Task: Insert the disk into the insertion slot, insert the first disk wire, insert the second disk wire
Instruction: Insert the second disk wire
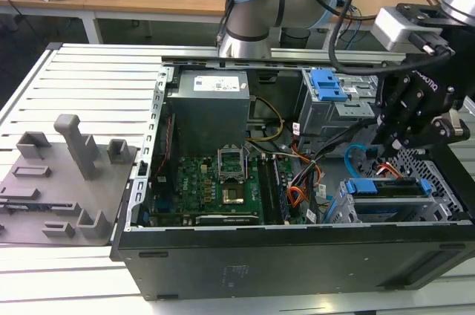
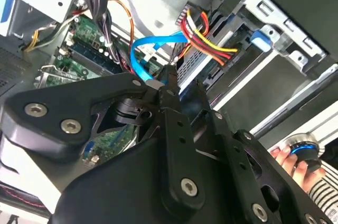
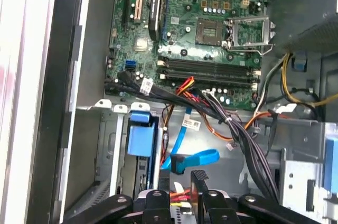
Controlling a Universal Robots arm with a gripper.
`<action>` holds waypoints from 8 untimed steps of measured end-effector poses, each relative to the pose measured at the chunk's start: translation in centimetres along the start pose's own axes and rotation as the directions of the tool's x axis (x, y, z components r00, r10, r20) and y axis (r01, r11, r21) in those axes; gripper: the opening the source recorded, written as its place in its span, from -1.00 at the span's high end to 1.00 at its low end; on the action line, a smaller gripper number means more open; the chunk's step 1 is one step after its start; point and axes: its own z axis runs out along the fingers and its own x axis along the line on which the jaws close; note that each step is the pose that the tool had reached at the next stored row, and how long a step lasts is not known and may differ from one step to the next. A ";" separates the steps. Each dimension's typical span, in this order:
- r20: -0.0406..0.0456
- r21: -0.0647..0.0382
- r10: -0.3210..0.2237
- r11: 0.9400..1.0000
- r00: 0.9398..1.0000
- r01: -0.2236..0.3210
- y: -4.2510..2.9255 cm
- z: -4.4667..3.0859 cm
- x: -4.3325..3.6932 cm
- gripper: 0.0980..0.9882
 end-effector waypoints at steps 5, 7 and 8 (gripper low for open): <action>-0.011 -0.001 -0.001 1.000 1.000 0.001 1.19 0.34 -0.10 0.54; -0.014 -0.001 -0.003 1.000 1.000 0.003 1.28 0.52 -0.11 0.54; -0.016 -0.001 -0.005 1.000 1.000 0.005 1.32 0.66 -0.12 0.54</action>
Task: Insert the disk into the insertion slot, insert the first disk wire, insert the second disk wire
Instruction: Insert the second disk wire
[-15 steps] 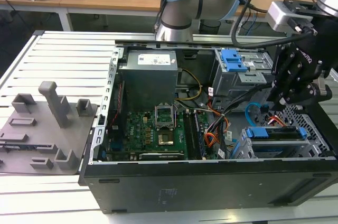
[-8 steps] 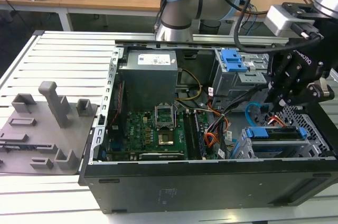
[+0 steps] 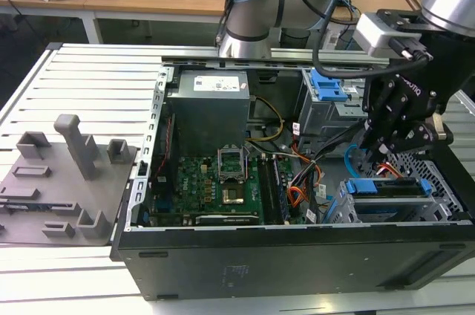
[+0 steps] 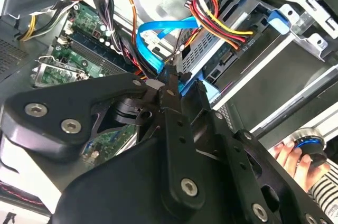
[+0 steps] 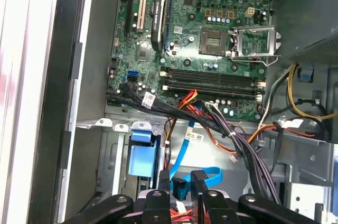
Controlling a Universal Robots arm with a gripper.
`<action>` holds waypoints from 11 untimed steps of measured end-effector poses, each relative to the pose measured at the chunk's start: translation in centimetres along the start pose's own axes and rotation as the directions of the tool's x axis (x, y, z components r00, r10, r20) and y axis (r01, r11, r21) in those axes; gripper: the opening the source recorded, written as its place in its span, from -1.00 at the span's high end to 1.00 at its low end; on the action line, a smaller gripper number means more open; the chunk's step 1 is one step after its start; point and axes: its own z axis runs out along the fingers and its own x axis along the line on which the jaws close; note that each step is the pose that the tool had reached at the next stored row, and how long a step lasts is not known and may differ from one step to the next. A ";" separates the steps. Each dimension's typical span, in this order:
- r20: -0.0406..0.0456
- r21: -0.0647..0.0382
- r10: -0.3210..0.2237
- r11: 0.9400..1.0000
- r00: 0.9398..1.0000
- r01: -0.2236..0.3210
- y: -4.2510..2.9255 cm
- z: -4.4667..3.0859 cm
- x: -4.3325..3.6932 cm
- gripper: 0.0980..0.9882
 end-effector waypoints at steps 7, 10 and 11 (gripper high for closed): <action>-0.002 0.000 0.000 1.000 1.000 0.000 0.01 0.01 0.00 0.57; -0.003 0.000 -0.001 1.000 1.000 0.001 0.01 0.01 0.00 0.85; -0.003 0.000 -0.001 1.000 1.000 0.001 0.01 0.01 0.00 0.85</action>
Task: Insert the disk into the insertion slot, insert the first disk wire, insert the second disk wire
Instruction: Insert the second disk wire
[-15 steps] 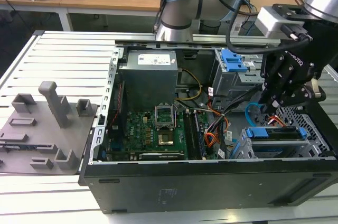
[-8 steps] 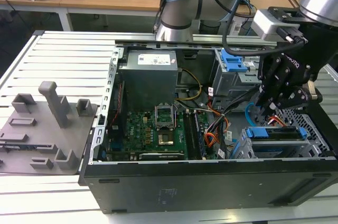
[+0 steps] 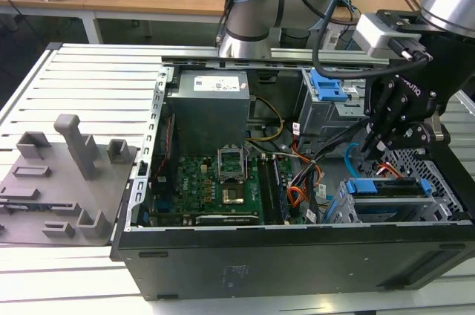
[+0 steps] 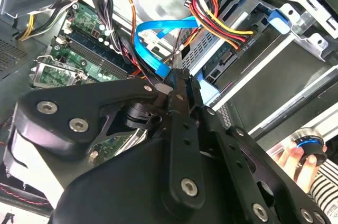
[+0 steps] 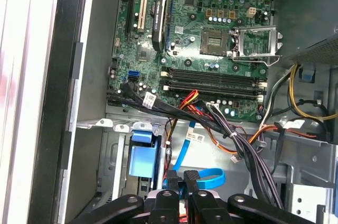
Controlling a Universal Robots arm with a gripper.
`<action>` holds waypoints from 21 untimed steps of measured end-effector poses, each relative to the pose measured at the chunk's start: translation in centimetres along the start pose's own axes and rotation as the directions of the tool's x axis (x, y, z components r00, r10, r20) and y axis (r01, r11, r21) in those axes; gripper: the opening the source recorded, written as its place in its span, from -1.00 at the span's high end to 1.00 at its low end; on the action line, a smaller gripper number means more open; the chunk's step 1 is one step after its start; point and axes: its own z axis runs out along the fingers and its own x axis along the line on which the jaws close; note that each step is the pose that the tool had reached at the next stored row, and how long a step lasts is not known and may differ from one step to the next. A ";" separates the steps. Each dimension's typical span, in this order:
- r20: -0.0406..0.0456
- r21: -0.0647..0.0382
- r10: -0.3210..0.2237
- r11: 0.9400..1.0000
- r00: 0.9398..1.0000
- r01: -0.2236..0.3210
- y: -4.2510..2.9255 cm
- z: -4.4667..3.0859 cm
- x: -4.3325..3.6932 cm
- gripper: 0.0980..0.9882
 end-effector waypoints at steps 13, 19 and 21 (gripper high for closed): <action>-0.001 0.000 0.000 1.000 1.000 0.000 -0.03 0.26 2.69 0.85; -0.001 -0.001 0.000 1.000 1.000 0.000 -0.69 0.80 2.78 0.85; -0.001 -0.001 0.000 1.000 1.000 0.000 -0.70 0.81 2.78 0.85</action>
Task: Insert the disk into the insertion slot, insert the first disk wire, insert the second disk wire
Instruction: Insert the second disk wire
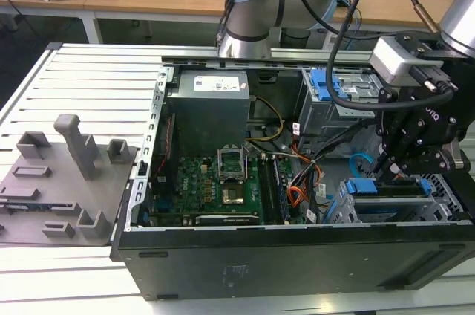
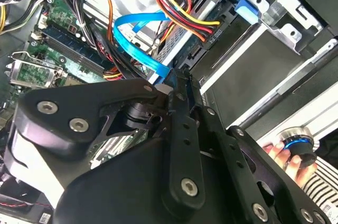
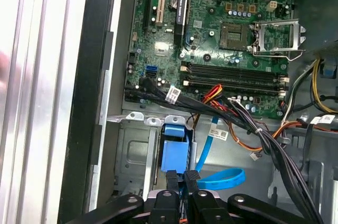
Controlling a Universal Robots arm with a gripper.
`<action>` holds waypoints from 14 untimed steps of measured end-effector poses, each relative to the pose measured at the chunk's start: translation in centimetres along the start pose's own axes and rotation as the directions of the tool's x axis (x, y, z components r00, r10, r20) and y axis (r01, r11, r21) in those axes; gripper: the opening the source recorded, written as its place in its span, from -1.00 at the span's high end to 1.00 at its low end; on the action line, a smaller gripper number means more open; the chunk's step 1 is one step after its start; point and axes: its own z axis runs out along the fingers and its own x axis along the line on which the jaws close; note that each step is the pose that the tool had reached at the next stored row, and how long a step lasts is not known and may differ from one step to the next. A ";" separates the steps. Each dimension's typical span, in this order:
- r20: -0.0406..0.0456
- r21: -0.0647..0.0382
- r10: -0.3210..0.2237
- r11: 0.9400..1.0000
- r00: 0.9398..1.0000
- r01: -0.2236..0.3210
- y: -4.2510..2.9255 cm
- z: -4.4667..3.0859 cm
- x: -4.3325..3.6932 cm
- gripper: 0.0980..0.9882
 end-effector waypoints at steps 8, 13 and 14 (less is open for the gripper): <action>0.007 -0.003 0.092 0.996 0.996 -0.092 0.00 0.00 0.00 0.85; 0.014 -0.007 0.195 0.981 0.981 -0.195 0.00 0.00 0.00 0.85; 0.016 -0.008 0.224 0.975 0.974 -0.224 0.00 0.00 0.00 0.85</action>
